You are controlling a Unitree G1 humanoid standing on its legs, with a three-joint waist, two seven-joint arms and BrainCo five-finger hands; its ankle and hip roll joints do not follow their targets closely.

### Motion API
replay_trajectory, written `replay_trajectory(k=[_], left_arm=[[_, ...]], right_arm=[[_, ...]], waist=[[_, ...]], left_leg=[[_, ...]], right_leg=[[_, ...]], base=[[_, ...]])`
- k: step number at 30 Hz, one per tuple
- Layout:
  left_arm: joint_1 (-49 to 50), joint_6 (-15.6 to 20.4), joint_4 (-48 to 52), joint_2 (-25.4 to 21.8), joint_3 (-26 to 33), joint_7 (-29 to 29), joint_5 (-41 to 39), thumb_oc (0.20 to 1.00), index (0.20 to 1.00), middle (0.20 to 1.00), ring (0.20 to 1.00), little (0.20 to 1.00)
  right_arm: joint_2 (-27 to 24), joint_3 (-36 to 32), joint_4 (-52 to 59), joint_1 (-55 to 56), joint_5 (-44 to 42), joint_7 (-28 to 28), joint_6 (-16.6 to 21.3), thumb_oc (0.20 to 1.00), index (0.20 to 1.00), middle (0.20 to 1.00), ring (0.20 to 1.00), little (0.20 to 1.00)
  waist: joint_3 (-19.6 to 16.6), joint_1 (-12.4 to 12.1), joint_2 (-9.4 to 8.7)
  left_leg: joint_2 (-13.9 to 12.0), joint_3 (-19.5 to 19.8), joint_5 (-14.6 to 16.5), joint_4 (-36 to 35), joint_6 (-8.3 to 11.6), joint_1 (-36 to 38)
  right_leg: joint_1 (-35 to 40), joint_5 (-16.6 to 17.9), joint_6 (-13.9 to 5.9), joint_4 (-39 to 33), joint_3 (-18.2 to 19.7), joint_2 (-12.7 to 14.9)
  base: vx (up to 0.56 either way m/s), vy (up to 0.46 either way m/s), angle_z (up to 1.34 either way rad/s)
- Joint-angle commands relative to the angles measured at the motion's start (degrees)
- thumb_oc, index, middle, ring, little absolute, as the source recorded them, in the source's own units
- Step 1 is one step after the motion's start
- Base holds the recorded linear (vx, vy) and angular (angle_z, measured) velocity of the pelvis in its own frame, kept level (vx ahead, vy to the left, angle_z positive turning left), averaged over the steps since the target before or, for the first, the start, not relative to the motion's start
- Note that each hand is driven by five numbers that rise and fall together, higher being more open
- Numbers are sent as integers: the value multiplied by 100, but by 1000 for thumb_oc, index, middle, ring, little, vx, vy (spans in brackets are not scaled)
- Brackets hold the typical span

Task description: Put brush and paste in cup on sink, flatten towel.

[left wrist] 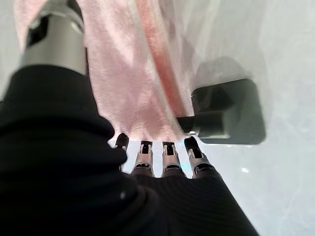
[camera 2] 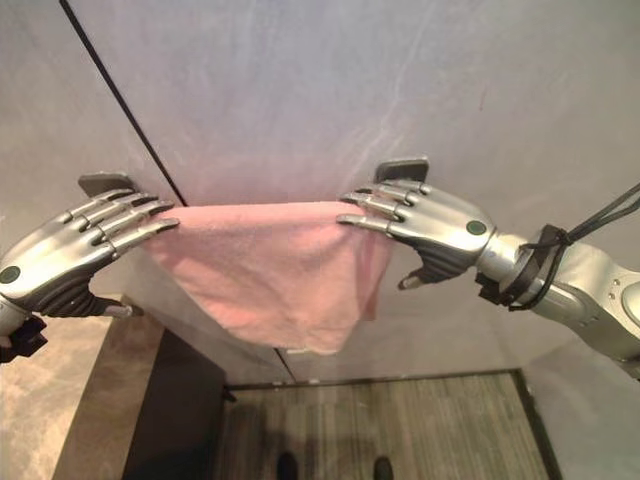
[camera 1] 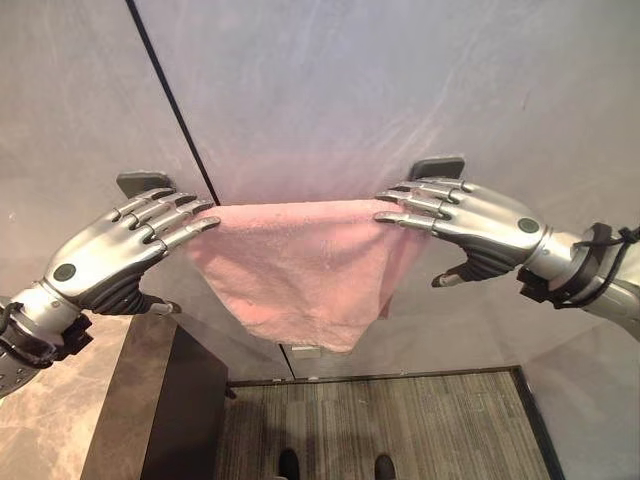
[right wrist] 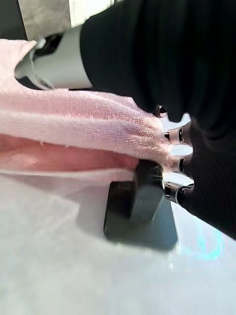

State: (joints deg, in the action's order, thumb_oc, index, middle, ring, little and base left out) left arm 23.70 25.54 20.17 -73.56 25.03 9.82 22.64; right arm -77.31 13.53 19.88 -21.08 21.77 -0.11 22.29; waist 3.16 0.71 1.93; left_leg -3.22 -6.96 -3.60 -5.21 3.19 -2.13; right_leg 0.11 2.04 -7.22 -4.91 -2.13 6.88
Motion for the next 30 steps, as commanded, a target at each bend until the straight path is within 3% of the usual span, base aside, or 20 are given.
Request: replay_trajectory(k=[1, 10, 16, 21, 30], left_arm=[[4, -466, -851, 15, 155, -82, 20, 1000, 1000, 1000, 1000, 1000], [-209, -472, -989, 164, -125, -182, -103, 1000, 1000, 1000, 1000, 1000], [-499, -536, -1260, 421, -466, -216, -378, 1000, 1000, 1000, 1000, 1000], [-492, -683, -1399, 813, -428, -190, -568, 1000, 1000, 1000, 1000, 1000], [-734, -790, -1512, 1198, -561, -171, -617, 1000, 1000, 1000, 1000, 1000]], right_arm=[[-136, -8, -669, 180, 195, 1, -514, 1000, 1000, 1000, 1000, 1000], [-89, 2, -538, 137, 122, 51, -447, 1000, 1000, 1000, 1000, 1000], [-57, 377, -540, -223, -10, 166, -425, 1000, 1000, 1000, 1000, 1000], [277, -122, -893, -44, 72, -35, -753, 1000, 1000, 1000, 1000, 1000], [812, -383, -785, 167, 80, 10, -853, 1000, 1000, 1000, 1000, 1000]], waist=[[33, 21, -302], [21, -5, -300], [23, -27, -333], [23, 4, -336], [-6, -30, -356]], left_leg=[[-202, -42, 202, 21, 267, 225], [-204, -52, 202, 21, 265, 222], [-199, -52, 195, 21, 261, 223], [-203, -38, 197, 21, 247, 209], [-208, -25, 210, 21, 228, 233]], right_leg=[[-346, 406, -473, -9, 70, 552], [-354, 405, -468, -9, 77, 552], [-341, 411, -467, -9, 71, 558], [-365, 415, -456, -9, 66, 551], [-330, 380, -417, -9, 72, 526]], base=[[0, 0, 0], [0, 0, 0], [0, 0, 0], [0, 0, 0], [0, 0, 0]])
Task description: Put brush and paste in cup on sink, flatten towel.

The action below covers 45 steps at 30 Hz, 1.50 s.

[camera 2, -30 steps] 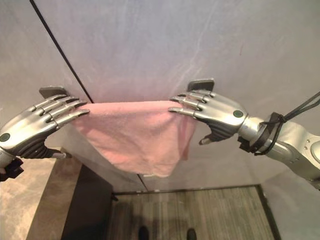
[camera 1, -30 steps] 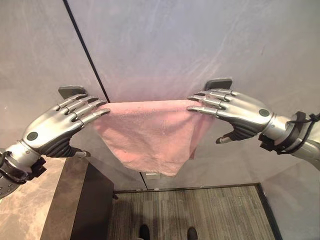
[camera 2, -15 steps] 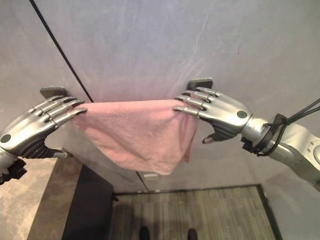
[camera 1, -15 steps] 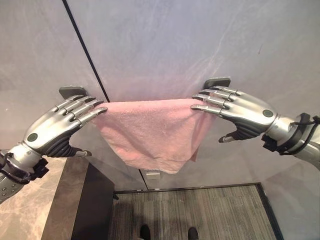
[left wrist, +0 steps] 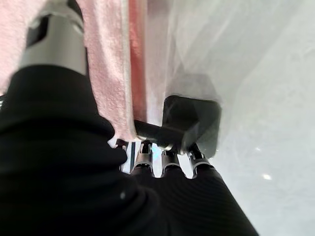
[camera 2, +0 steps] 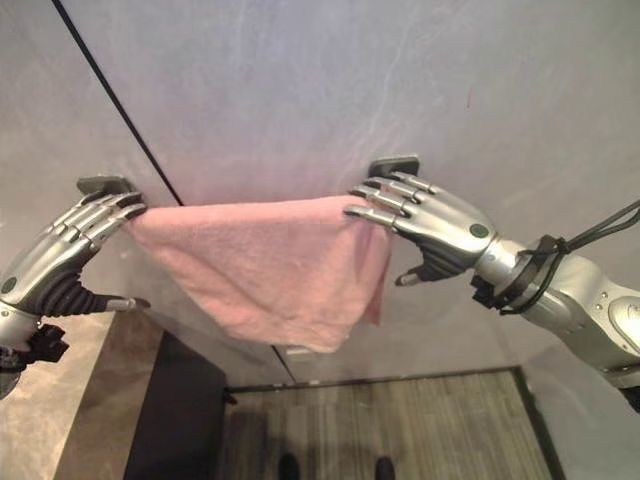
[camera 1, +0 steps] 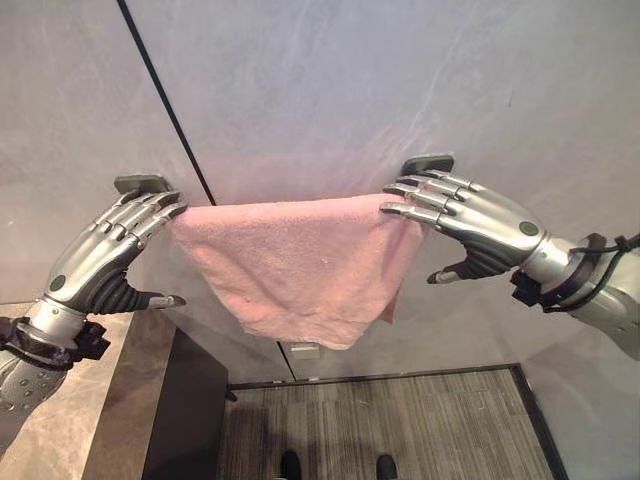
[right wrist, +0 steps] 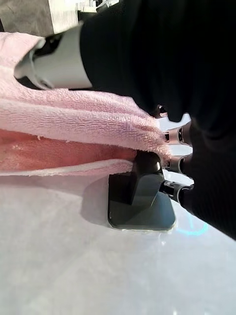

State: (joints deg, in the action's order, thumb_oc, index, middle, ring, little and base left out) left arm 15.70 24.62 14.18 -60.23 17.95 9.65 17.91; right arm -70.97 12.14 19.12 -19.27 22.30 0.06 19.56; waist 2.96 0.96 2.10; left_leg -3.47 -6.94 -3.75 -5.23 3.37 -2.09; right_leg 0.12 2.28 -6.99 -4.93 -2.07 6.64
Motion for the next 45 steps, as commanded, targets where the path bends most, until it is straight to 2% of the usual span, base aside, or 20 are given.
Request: replay_trajectory(k=[1, 9, 16, 17, 18, 19, 23, 27, 34, 37, 39, 45], left_arm=[[50, -703, -916, -130, 150, -147, -122, 1000, 1000, 1000, 1000, 1000], [-30, -686, -845, -129, 77, -175, 10, 1000, 1000, 1000, 1000, 1000], [-172, -610, -738, -233, -109, -119, 151, 1000, 1000, 1000, 1000, 1000], [-154, -599, -690, -318, -85, -102, 270, 1000, 1000, 1000, 1000, 1000], [-107, -585, -530, -637, -15, -63, 633, 1000, 1000, 1000, 1000, 1000], [-91, -586, -528, -641, 0, -55, 645, 1000, 1000, 1000, 1000, 1000], [77, -466, -253, -1255, 220, -27, 1008, 1000, 1000, 1000, 1000, 1000], [68, -455, -203, -1481, 248, -47, 1066, 1000, 1000, 1000, 1000, 1000], [49, -478, -258, -1473, 214, -60, 1115, 1000, 1000, 1000, 1000, 1000], [111, -502, -310, -1451, 229, -99, 1163, 1000, 1000, 1000, 1000, 1000], [149, -529, -358, -1375, 207, -130, 1203, 1000, 1000, 1000, 1000, 1000], [257, -535, -438, -1172, 228, -152, 1178, 1000, 1000, 1000, 1000, 1000]], right_arm=[[202, -276, -711, 7, 34, -12, -585, 1000, 1000, 1000, 1000, 1000], [364, -312, -661, 38, 0, -82, -535, 1000, 1000, 1000, 1000, 1000], [853, -76, -658, -362, -467, -338, -456, 1000, 1000, 1000, 1000, 1000], [905, -40, -619, -437, -534, -363, -437, 1000, 1000, 1000, 1000, 1000], [998, 79, -528, -671, -691, -442, -401, 1000, 1000, 1000, 1000, 1000], [1009, 85, -530, -680, -694, -443, -403, 1000, 1000, 1000, 1000, 1000], [1043, 279, -424, -1064, -847, -577, -361, 1000, 1000, 1000, 1000, 1000], [1073, 422, -370, -1240, -946, -584, -372, 1000, 1000, 1000, 1000, 1000], [1021, 328, -381, -1147, -843, -643, -405, 1000, 1000, 1000, 1000, 1000], [750, 254, -362, -955, -690, -538, -395, 1000, 1000, 1000, 1000, 1000], [594, 107, -308, -711, -619, -463, -390, 1000, 1000, 1000, 1000, 1000], [639, -401, -258, -125, -658, -509, -346, 1000, 1000, 1000, 1000, 1000]], waist=[[15, -56, -375], [16, -48, -386], [34, -97, -373], [31, -103, -368], [20, -133, -353], [21, -131, -362], [-24, -151, -345], [-71, -132, -323], [-118, -107, -294], [-156, -73, -303], [-174, -41, -301], [-202, -14, -311]], left_leg=[[-185, -27, 228, 23, 210, 231], [-199, -39, 246, 23, 208, 253], [-204, -54, 250, 23, 192, 278], [-206, -64, 251, 23, 191, 282], [-210, -77, 252, 23, 191, 295], [-211, -80, 253, 23, 192, 297], [-221, -110, 265, 23, 196, 334], [-240, -121, 270, 23, 203, 378], [-259, -124, 269, 23, 214, 423], [-274, -132, 273, 23, 229, 445], [-288, -136, 267, 23, 234, 467], [-307, -150, 265, 23, 235, 483]], right_leg=[[-325, 351, -438, -7, 67, 549], [-328, 347, -431, -7, 90, 541], [-339, 359, -426, -7, 145, 532], [-346, 363, -428, -7, 159, 526], [-350, 368, -433, -7, 187, 517], [-351, 368, -432, -7, 190, 516], [-337, 377, -438, -7, 207, 500], [-297, 367, -428, -7, 217, 491], [-257, 355, -408, -7, 218, 475], [-239, 349, -404, -7, 209, 461], [-224, 343, -397, -7, 203, 441], [-219, 351, -393, -7, 204, 428]], base=[[0, 0, 0], [0, 0, 0], [0, 0, 0], [-6, 2, -3], [-5, 1, -4], [-2, 0, -4], [3, -10, -7], [-3, -14, -6], [0, 0, 0], [0, 0, 0], [0, 0, 0], [0, 0, 0]])
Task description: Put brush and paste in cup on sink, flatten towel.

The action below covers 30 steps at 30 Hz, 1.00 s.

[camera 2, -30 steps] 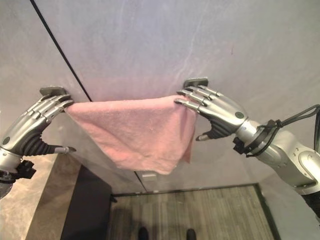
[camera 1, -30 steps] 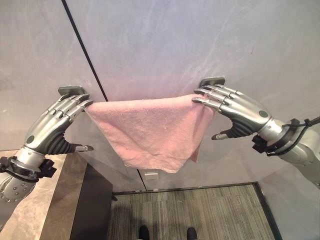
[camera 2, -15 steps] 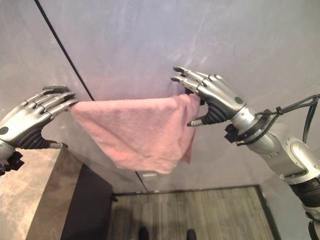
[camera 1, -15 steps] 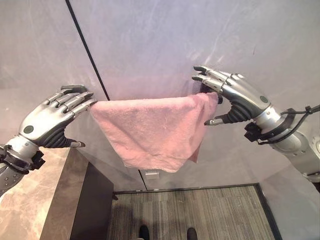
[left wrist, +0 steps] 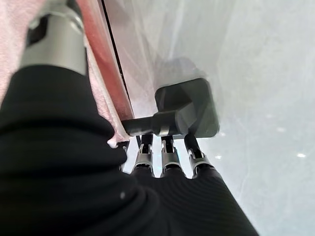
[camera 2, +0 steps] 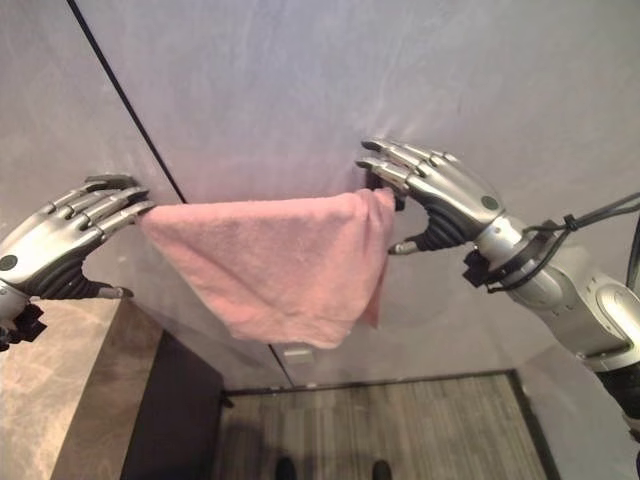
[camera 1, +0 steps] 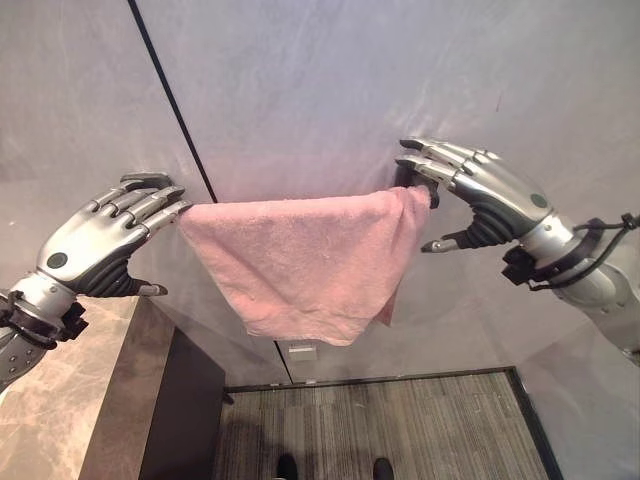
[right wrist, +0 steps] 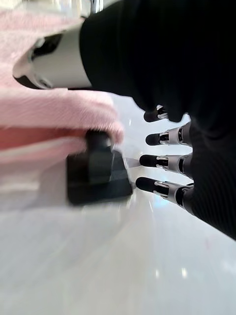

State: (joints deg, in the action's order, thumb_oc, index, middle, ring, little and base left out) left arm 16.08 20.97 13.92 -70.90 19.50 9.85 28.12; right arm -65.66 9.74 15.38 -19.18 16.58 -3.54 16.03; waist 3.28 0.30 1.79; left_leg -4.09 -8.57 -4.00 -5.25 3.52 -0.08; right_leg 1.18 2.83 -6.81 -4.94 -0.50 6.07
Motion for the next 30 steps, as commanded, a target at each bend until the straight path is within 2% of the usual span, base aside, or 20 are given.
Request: replay_trajectory(k=[1, 7, 18, 24, 30], left_arm=[[217, -183, -431, -80, 70, -177, 154, 1000, 1000, 1000, 1000, 1000], [321, -223, -473, 35, 140, -150, 241, 1000, 1000, 1000, 1000, 1000], [506, -318, -603, -23, 337, 10, 627, 1000, 1000, 1000, 1000, 1000], [846, -406, -700, 77, 704, 165, 869, 1000, 1000, 1000, 1000, 1000], [834, -459, -746, 276, 780, 367, 898, 1000, 1000, 1000, 1000, 1000]], right_arm=[[122, -206, 117, -70, -84, -133, -3, 1000, 1000, 1000, 1000, 1000], [146, -433, 166, 234, -79, -70, 20, 1000, 1000, 1000, 1000, 1000], [153, -559, 181, 407, -129, -53, 41, 1000, 1000, 1000, 1000, 1000], [158, -774, 161, 669, -183, -22, 54, 1000, 1000, 1000, 1000, 1000], [218, -825, 127, 749, -185, -48, 45, 1000, 1000, 1000, 1000, 1000]], waist=[[-239, 56, -282], [-263, 60, -283], [-272, 49, -281], [-274, 30, -265], [-273, 25, -262]], left_leg=[[-247, 10, 289, 25, 219, 285], [-240, 11, 293, 25, 210, 300], [-230, 16, 292, 25, 205, 325], [-242, 20, 301, 25, 207, 360], [-261, 51, 297, 25, 213, 364]], right_leg=[[-325, 294, -410, -6, 45, 483], [-312, 289, -403, -6, 63, 471], [-276, 278, -401, -6, 34, 469], [-242, 252, -391, -6, 19, 466], [-207, 223, -370, -6, -7, 452]], base=[[0, 0, 0], [0, 0, 0], [0, 0, 0], [0, 0, 0], [0, 0, 0]])
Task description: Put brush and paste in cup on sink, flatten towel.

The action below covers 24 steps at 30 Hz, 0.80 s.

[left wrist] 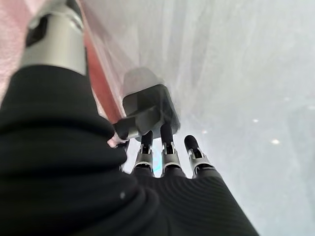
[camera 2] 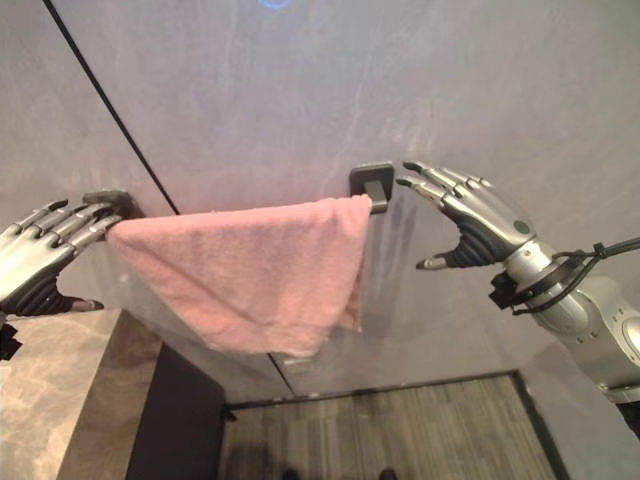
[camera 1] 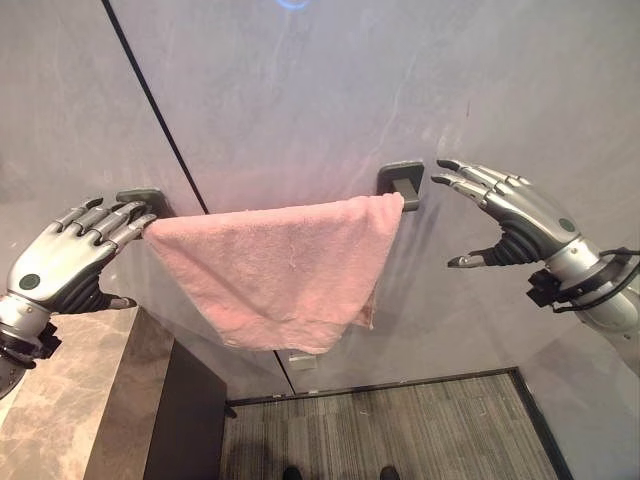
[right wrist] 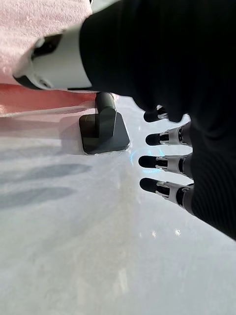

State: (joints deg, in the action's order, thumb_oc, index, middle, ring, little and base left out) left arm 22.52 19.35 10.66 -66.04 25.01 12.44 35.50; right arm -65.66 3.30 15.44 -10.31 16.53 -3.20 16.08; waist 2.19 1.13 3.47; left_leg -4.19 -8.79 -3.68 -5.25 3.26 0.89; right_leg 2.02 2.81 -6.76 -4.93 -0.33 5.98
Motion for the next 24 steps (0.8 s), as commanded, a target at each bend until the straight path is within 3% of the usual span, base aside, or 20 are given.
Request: replay_trajectory(k=[1, 10, 13, 14, 15, 16, 18, 20, 21, 24], left_arm=[[143, -282, -383, -147, 189, 142, 165, 1000, 1000, 1000, 1000, 1000], [-334, -207, -255, 177, -298, 178, -11, 1000, 1000, 1000, 1000, 1000], [-672, -125, -127, 874, -457, 352, -569, 1000, 1000, 1000, 1000, 1000], [-690, -124, -114, 885, -471, 338, -584, 1000, 1000, 1000, 1000, 1000], [-804, -101, -86, 1186, -509, 410, -849, 1000, 1000, 1000, 1000, 1000], [-972, -12, -115, 1868, -590, 577, -1670, 1000, 1000, 1000, 1000, 1000], [-1135, 105, -105, 2529, -707, 634, -2507, 1000, 1000, 1000, 1000, 1000], [-1151, 133, -148, 2772, -693, 591, -2828, 1000, 1000, 1000, 1000, 1000], [-1260, 234, -65, 3284, -776, 515, -3409, 1000, 1000, 1000, 1000, 1000], [-1305, 286, -5, 3746, -809, 444, -3782, 1000, 1000, 1000, 1000, 1000]], right_arm=[[237, -185, 115, -111, -176, -69, 27, 1000, 1000, 1000, 1000, 1000], [274, -62, 78, -137, -154, -72, 37, 1000, 1000, 1000, 1000, 1000], [508, -197, 66, -36, -98, -253, 28, 1000, 1000, 1000, 1000, 1000], [491, -239, 86, 6, -93, -256, 27, 1000, 1000, 1000, 1000, 1000], [633, -330, 103, 64, -83, -364, 28, 1000, 1000, 1000, 1000, 1000], [1119, -540, 41, 216, -226, -627, 39, 1000, 1000, 1000, 1000, 1000], [1749, -664, -32, 362, -650, -712, 49, 1000, 1000, 1000, 1000, 1000], [2019, -748, -32, 431, -871, -714, 49, 1000, 1000, 1000, 1000, 1000], [2484, -801, -51, 482, -1146, -750, 86, 1000, 1000, 1000, 1000, 1000], [3026, -874, -66, 562, -1631, -729, 147, 1000, 1000, 1000, 1000, 1000]], waist=[[-168, -60, -435], [-189, -44, -416], [-196, -7, -438], [-193, -20, -423], [-195, -7, -428], [-196, 10, -438], [-199, 12, -450], [-207, 14, -452], [-219, 32, -460], [-223, 54, -456]], left_leg=[[-262, 82, 262, 25, 246, 272], [-295, 122, 234, 25, 273, 253], [-306, 134, 222, 25, 277, 228], [-307, 139, 223, 25, 277, 226], [-310, 141, 220, 25, 271, 223], [-315, 150, 214, 25, 252, 217], [-317, 165, 228, 25, 229, 219], [-317, 171, 237, 25, 218, 224], [-308, 171, 251, 25, 202, 231], [-303, 176, 263, 25, 198, 251]], right_leg=[[-275, 218, -367, -7, -44, 462], [-265, 181, -332, -7, -65, 426], [-287, 176, -318, -7, -65, 417], [-286, 174, -318, -7, -69, 417], [-289, 174, -310, -7, -67, 415], [-287, 170, -294, -7, -77, 418], [-278, 156, -268, -7, -85, 420], [-270, 143, -258, -7, -95, 420], [-248, 126, -230, -7, -91, 417], [-214, 110, -207, -7, -106, 414]], base=[[0, 0, 0], [-1, -4, 0], [0, 0, 0], [0, 0, 0], [0, 0, 0], [0, 0, 0], [-6, -22, 5], [0, 0, 0], [0, 0, 0], [0, 0, 0]])
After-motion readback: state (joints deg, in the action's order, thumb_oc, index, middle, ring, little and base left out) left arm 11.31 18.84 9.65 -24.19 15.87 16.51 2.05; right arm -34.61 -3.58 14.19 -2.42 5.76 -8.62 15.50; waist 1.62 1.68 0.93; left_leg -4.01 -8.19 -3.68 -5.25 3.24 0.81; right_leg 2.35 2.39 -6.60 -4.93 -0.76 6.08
